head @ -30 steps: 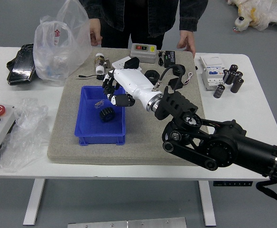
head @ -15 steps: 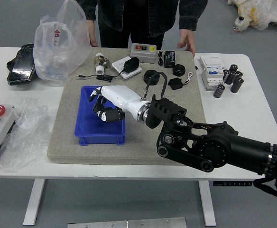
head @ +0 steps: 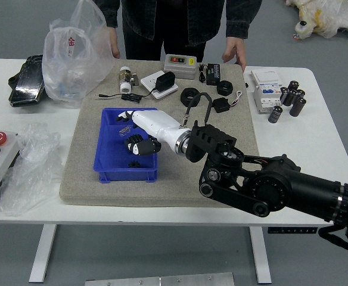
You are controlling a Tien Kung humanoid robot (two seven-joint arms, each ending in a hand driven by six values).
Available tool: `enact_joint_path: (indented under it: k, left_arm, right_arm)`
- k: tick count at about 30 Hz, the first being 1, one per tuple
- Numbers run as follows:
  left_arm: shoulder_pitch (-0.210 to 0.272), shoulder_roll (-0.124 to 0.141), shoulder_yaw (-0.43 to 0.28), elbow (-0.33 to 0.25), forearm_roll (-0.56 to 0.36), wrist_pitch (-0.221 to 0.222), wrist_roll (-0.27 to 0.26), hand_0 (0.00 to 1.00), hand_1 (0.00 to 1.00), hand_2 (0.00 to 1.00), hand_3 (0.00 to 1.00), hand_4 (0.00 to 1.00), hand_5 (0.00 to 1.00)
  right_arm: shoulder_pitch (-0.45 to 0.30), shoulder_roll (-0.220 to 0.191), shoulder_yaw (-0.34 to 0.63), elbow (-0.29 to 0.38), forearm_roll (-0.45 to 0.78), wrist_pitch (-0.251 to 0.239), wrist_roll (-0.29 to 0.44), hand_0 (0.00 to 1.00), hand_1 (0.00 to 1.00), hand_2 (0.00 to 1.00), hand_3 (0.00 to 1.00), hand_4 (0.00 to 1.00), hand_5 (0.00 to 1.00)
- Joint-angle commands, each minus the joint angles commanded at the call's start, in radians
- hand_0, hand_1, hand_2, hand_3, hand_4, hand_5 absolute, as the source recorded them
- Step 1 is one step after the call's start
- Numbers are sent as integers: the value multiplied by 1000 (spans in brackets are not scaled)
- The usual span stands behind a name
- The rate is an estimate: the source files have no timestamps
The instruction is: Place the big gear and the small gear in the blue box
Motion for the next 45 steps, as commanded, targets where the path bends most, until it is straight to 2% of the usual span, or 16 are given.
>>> enact_joint_path:
  k: [5,10,11,15,16,17,23,24,28,29,35,36,37,41,42,45]
  left_arm:
    - [-3,1,8,1,-12,1,-6,653,629,602,687,668,356]
    - [-6,3,21,2,-35,4,-13,653,629,602,687,668,356]
    - [-6,4,21,2,-36,4,-13,653,629,602,687,668,356]
    - [-3,8,17,1,-30,3,-8,653,629,602,687,668,356]
    - [-1,9,12,0,-24,2,-5,653,629,602,687,668,356]
    - [-1,11,9,0,-19,1,-3,653,629,602,687,668,357]
    - [-3,18,35,5,-47,2,-26,653,629,602,687,668,357]
    - [-3,17,39,5,-52,2,-28,653,630,602,687,668,356]
    - [0,8,41,5,-59,1,-27,653,630,602,687,668,356]
    - [1,7,40,5,-58,1,-26,653,629,602,687,668,357]
    - [7,5,59,8,-80,3,-39,653,629,602,687,668,357]
    - [9,5,59,8,-80,3,-39,653,630,602,687,668,357]
    - [10,4,58,8,-78,3,-38,653,630,602,687,668,357]
    - [10,1,58,9,-78,2,-40,653,630,602,687,668,357]
    - [9,1,63,9,-83,3,-43,653,629,602,687,668,357]
    - [8,1,70,10,-91,3,-48,653,629,602,687,668,357]
  right_arm:
    - [-44,-41,92,8,36,-66,45,374,712,825,851,587,185]
    - [-134,-101,223,40,120,-160,147,382,699,792,777,584,188]
    - [-155,-112,256,45,140,-175,171,572,687,730,723,618,230]
    - [-217,-150,369,47,195,-186,248,572,687,730,723,618,230]
    - [-230,-155,398,44,209,-182,266,572,687,730,723,618,230]
    - [-241,-158,427,42,224,-178,282,771,738,753,712,666,318]
    - [-305,-157,560,46,331,-144,363,771,738,753,712,666,318]
    - [-315,-155,580,48,360,-131,382,791,755,765,719,739,430]
    - [-354,-145,640,68,513,-40,469,791,755,765,719,739,430]
    - [-365,-146,655,78,551,-14,484,911,846,856,911,994,974]
    - [-425,-168,718,126,733,132,499,911,846,856,911,994,974]
    - [-429,-169,723,127,761,153,507,987,796,777,793,998,998]
    - [-430,-167,726,125,786,169,514,987,796,777,793,998,998]
    - [-434,-162,732,130,876,182,541,987,796,777,793,998,998]
    - [-437,-163,732,134,896,181,548,900,628,623,774,998,998]
    - [-435,-164,727,136,940,177,553,900,628,623,774,998,998]
